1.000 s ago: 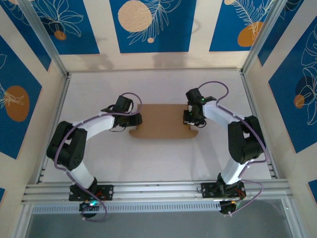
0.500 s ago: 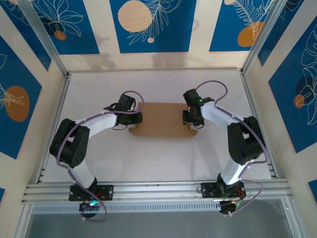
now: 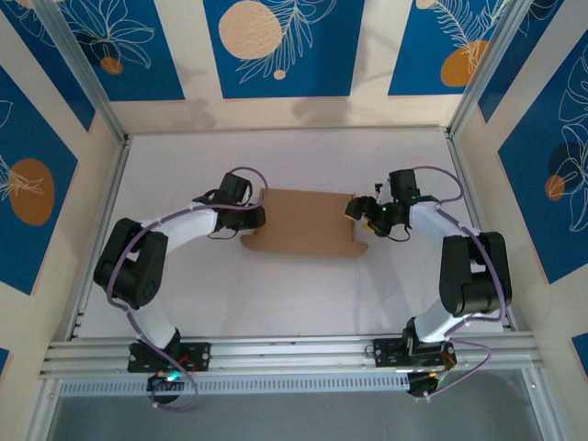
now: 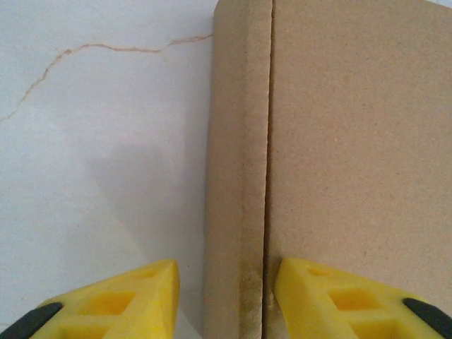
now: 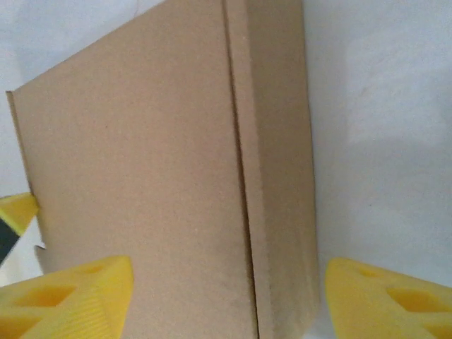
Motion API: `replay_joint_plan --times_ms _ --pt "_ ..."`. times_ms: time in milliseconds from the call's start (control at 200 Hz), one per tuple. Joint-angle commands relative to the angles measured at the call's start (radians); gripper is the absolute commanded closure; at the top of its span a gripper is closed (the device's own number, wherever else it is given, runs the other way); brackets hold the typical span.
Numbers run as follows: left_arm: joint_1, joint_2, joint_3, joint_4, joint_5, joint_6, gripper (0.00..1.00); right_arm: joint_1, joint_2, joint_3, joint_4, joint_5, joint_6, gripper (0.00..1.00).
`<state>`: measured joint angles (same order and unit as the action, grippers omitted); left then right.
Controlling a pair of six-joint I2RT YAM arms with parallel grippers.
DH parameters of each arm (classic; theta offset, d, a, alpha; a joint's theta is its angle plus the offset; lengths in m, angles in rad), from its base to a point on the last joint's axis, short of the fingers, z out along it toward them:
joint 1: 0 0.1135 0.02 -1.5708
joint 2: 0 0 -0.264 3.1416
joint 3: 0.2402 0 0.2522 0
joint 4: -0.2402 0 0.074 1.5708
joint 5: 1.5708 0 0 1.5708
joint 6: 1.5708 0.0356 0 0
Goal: Fold the paper box
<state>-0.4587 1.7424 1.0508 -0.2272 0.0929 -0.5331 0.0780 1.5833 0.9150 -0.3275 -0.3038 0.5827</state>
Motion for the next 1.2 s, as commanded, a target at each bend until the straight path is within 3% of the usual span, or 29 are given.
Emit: replay_joint_plan --times_ms 0,305,435,795,960,1196 --pt "0.027 0.098 -0.089 -0.203 0.064 0.043 0.61 -0.033 0.057 -0.024 0.095 -0.150 0.032 0.20" --pt "0.058 0.147 -0.078 -0.203 0.136 0.112 0.80 0.029 0.210 0.089 -0.028 -0.086 -0.054 0.18" --pt "0.061 0.169 -0.087 -0.181 0.185 0.142 0.89 0.075 0.253 0.133 -0.058 -0.169 -0.078 0.14" --pt "0.112 0.180 -0.106 -0.159 0.309 0.185 0.98 -0.024 -0.004 -0.019 0.120 -0.423 0.125 0.12" --pt "0.148 0.173 -0.100 -0.162 0.373 0.186 0.98 -0.053 -0.064 -0.023 0.034 -0.268 0.087 0.12" --pt "0.157 0.195 -0.083 -0.171 0.390 0.197 0.97 -0.046 0.037 0.003 -0.015 -0.128 0.047 0.07"
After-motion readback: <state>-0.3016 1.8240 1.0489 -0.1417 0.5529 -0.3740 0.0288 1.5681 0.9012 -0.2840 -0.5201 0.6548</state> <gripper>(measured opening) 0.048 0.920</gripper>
